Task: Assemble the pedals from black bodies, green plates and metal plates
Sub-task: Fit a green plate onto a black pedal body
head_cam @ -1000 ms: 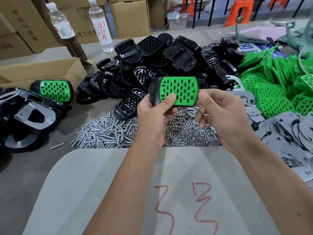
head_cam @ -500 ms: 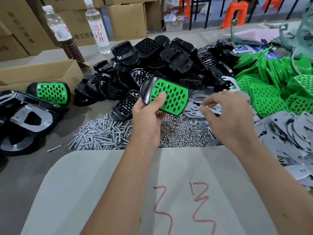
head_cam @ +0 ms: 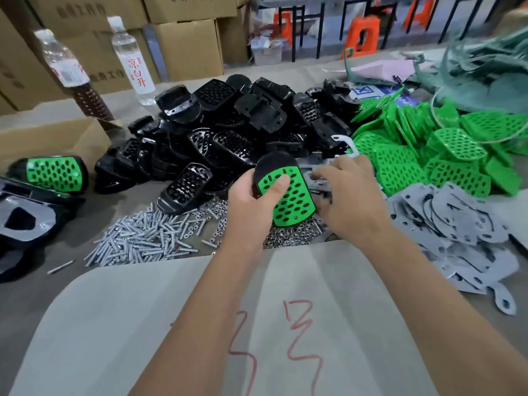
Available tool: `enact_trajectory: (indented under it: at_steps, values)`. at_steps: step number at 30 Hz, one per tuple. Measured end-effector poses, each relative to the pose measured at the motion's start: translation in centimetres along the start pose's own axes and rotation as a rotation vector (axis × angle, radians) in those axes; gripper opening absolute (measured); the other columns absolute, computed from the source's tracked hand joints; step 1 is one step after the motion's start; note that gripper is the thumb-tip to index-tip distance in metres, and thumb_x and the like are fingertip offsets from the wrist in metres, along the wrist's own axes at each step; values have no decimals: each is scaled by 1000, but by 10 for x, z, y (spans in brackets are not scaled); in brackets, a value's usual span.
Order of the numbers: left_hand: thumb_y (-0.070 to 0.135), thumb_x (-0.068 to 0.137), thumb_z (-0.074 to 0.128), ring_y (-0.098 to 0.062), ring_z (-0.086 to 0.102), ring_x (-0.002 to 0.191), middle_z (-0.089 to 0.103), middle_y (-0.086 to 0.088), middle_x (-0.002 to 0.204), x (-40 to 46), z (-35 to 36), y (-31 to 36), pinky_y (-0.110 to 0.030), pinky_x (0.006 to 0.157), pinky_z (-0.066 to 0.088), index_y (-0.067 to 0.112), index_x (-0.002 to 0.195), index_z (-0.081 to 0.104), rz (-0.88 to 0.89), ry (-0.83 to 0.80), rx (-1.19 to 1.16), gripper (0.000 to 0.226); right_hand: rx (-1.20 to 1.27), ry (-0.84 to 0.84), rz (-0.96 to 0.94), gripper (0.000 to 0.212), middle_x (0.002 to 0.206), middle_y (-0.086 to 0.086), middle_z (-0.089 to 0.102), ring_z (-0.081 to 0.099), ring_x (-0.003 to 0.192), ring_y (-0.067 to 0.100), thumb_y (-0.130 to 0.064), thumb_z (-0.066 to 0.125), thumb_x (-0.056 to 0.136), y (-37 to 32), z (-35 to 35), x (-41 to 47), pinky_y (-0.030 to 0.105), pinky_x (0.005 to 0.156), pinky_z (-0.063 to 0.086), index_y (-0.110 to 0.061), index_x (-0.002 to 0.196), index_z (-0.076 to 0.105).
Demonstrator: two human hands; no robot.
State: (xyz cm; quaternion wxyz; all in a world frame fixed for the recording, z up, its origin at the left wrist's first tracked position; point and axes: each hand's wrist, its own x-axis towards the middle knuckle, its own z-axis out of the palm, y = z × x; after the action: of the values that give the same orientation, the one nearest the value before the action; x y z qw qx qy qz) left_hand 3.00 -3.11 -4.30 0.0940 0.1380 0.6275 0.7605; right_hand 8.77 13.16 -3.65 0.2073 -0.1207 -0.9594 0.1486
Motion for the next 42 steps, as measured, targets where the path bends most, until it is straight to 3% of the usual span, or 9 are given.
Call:
enact_trajectory:
  at_steps: [5, 9, 13, 17, 19, 22, 25, 32, 42]
  values:
    - [26, 80, 78, -23, 77, 93, 80, -6, 98, 3, -2, -4, -40, 78, 64, 18, 99, 75, 6, 35, 13, 21, -2, 10, 48, 35, 118, 8, 65, 45, 123, 38, -40, 78, 89, 1, -1, -3, 51, 100, 42, -18, 115, 76]
    - [26, 79, 80, -27, 77, 94, 79, -8, 97, 4, -3, -5, -49, 77, 65, 17, 100, 74, -9, 18, 19, 24, 57, 76, 39, 17, 98, 0, 65, 49, 114, 31, -28, 84, 86, 1, 0, -5, 41, 93, 42, -19, 98, 77]
    - [21, 78, 83, -22, 77, 88, 79, -5, 93, 4, -4, -3, -40, 70, 64, 14, 103, 70, -24, 51, -2, 29, 148, 153, -11, 21, 88, -3, 64, 55, 100, 29, -17, 85, 83, 5, 0, -4, 31, 82, 34, -16, 102, 74]
    - [12, 85, 85, -18, 77, 85, 78, -3, 92, 6, -6, -4, -36, 68, 64, 13, 107, 68, -48, 106, 7, 27, 277, 245, -34, 27, 88, 2, 61, 57, 82, 23, -10, 84, 84, 3, 2, -1, 40, 74, 51, -14, 109, 73]
    - [13, 85, 86, -14, 76, 83, 78, 2, 89, 7, -6, -4, -32, 66, 63, 16, 107, 68, -49, 111, 17, 29, 341, 338, -95, 26, 86, 3, 62, 57, 75, 19, -1, 82, 83, 0, 2, -2, 33, 71, 52, -10, 106, 74]
    - [12, 85, 86, -13, 76, 81, 78, 3, 88, 6, -6, -4, -32, 65, 63, 15, 105, 68, -36, 103, 15, 27, 356, 424, -89, 27, 96, 4, 63, 59, 87, 17, 3, 79, 83, 0, 1, -2, 17, 82, 45, -7, 108, 74]
    - [7, 86, 84, -11, 76, 76, 78, 2, 84, 6, -6, -3, -27, 60, 60, 11, 103, 68, -31, 94, -18, 24, 272, 438, -130, 21, 109, 7, 66, 57, 105, 29, -11, 77, 90, -4, -2, -2, 25, 92, 38, -9, 111, 75]
    - [2, 90, 76, -23, 71, 81, 75, -14, 93, 4, -7, 5, -35, 69, 62, -8, 110, 67, -71, 59, -173, 24, 982, -103, 24, 36, 107, 5, 78, 76, 100, 21, -8, 72, 96, -27, 2, -9, 48, 90, 62, -11, 131, 65]
    - [33, 80, 76, -31, 74, 95, 73, -29, 114, 2, -6, 9, -47, 84, 64, -9, 118, 68, -139, -7, -223, 57, 1386, -154, 172, 30, 88, 5, 75, 74, 84, 23, -11, 75, 80, -22, -2, -7, 37, 77, 64, -4, 109, 71]
